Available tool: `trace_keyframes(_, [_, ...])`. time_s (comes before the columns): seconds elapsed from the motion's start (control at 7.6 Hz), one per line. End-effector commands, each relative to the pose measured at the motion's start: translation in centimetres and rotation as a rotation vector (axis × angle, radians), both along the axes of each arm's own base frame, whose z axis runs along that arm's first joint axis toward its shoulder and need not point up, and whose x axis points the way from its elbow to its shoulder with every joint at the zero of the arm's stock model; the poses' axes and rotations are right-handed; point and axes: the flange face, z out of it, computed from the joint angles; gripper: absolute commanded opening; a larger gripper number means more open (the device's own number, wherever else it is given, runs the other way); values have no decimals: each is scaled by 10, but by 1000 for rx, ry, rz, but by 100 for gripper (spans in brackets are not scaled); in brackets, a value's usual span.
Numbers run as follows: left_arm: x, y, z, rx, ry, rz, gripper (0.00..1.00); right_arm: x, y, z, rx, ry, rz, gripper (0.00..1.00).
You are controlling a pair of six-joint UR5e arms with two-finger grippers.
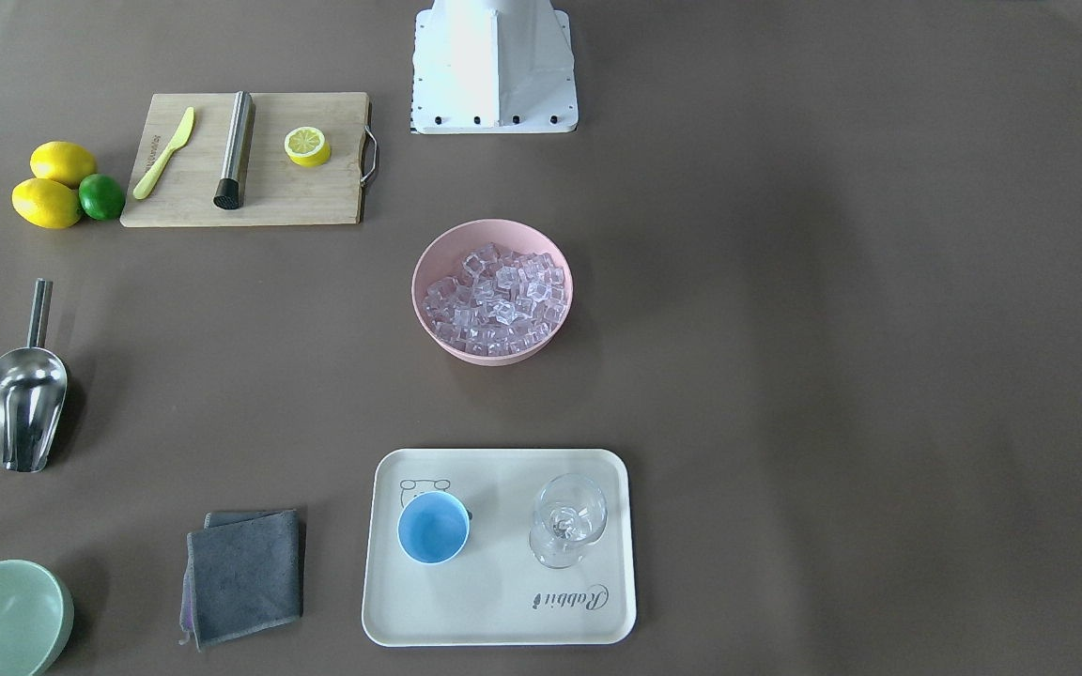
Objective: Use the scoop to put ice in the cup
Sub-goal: 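Reach the right gripper toward the steel scoop handle while the left arm rises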
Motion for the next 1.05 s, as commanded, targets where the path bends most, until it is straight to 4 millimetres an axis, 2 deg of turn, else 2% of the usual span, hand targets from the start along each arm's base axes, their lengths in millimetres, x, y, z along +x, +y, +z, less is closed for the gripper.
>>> trace_keyframes(0.0, [1,-1,-5,14,3,1,98,-34,-9,-18,-44,-41,-2,100])
trace_keyframes(0.13, [1,-1,-7,14,5,-2,98,-60,-14,-41,-123,-84,37,100])
trace_keyframes(0.26, [1,-1,-14,30,6,-1,98,-92,-11,-64,-190,-107,59,100])
trace_keyframes(0.39, [1,-3,-20,61,10,-2,98,-127,-8,-81,-179,-109,26,100])
trace_keyframes(0.66, [1,2,-20,75,50,0,98,-148,-4,-67,-148,-26,2,100])
trace_keyframes(0.79, [1,1,-28,104,55,3,98,-161,-3,-59,-110,26,-28,100])
trace_keyframes(0.92, [17,-1,-41,192,70,34,98,-171,-5,-40,-89,42,-69,100])
